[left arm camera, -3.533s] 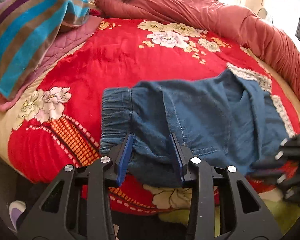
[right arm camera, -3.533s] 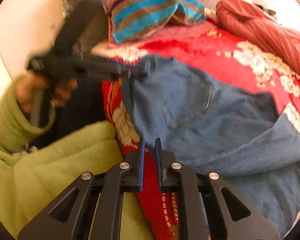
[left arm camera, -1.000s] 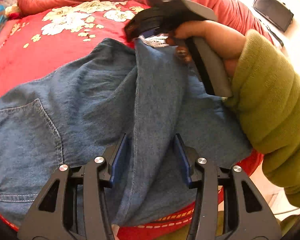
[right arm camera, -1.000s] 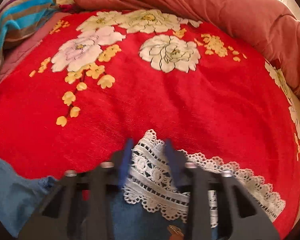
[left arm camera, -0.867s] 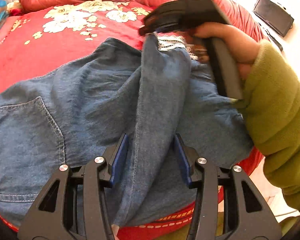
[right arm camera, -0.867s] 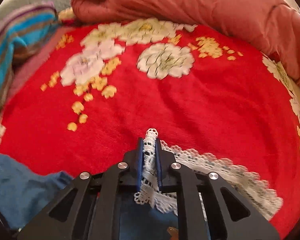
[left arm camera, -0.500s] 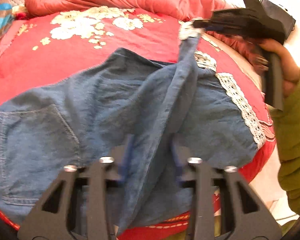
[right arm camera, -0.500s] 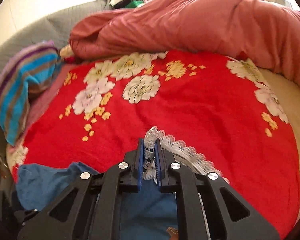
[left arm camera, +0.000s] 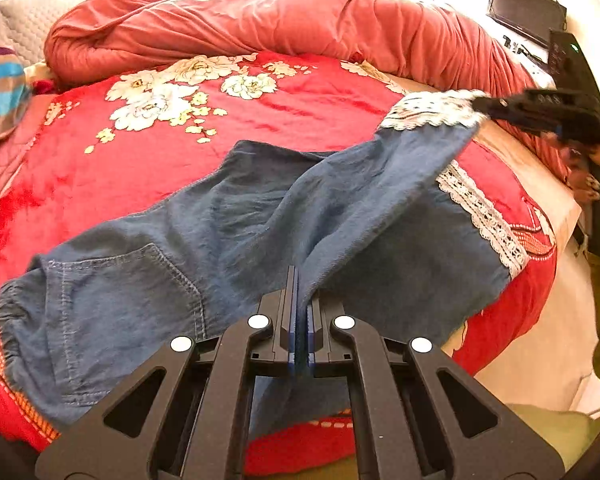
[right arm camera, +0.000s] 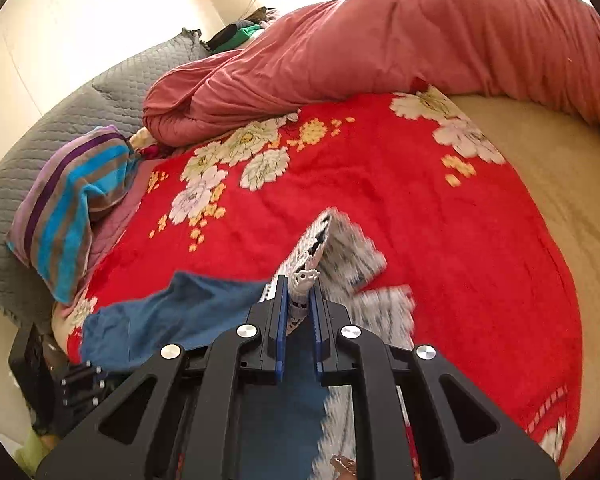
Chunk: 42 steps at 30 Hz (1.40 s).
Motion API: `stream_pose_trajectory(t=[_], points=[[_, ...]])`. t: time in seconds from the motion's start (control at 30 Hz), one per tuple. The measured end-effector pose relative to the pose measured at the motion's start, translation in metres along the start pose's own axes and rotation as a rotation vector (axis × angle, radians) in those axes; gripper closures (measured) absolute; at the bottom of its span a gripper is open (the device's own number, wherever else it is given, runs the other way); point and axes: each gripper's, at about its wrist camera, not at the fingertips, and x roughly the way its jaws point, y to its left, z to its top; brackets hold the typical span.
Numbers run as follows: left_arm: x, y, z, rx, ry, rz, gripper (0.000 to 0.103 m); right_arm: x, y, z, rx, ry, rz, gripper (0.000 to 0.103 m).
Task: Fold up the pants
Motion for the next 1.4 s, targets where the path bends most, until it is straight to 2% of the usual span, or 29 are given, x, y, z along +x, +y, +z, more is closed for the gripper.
stream_pose_trajectory(t=[0.13, 0.4, 0.7, 0.87, 1.03, 1.27, 1.3, 1.37, 1.4], points=[[-0.004, -0.002, -0.003, 0.018, 0.001, 0.014, 0.103, -0.011, -0.005, -0.024, 0.037, -0.001, -0.003, 0.094], [-0.01, -0.007, -0.012, 0.049, 0.01, 0.023, 0.103, -0.021, -0.016, -0.062, 0.095, 0.063, -0.025, 0.094], [-0.007, -0.01, -0.019, 0.064, 0.026, 0.024, 0.103, -0.043, -0.012, -0.092, 0.046, 0.126, -0.054, 0.094], [-0.002, -0.013, -0.022, 0.078, 0.052, 0.022, 0.103, -0.034, -0.018, -0.112, 0.053, 0.191, -0.087, 0.094], [0.007, -0.019, -0.027, 0.103, 0.096, 0.024, 0.103, -0.027, -0.025, -0.122, 0.044, 0.209, -0.131, 0.094], [0.017, -0.021, -0.032, 0.124, 0.148, 0.028, 0.101, -0.017, -0.036, -0.127, 0.074, 0.239, -0.14, 0.093], [0.017, -0.022, -0.032, 0.124, 0.149, 0.026, 0.099, -0.017, -0.038, -0.126, 0.078, 0.244, -0.138, 0.092], [0.013, -0.022, -0.033, 0.128, 0.145, 0.027, 0.089, -0.021, -0.041, -0.121, 0.097, 0.241, -0.156, 0.079], [0.007, -0.021, -0.034, 0.126, 0.135, 0.027, 0.077, -0.026, -0.044, -0.117, 0.106, 0.228, -0.166, 0.07]])
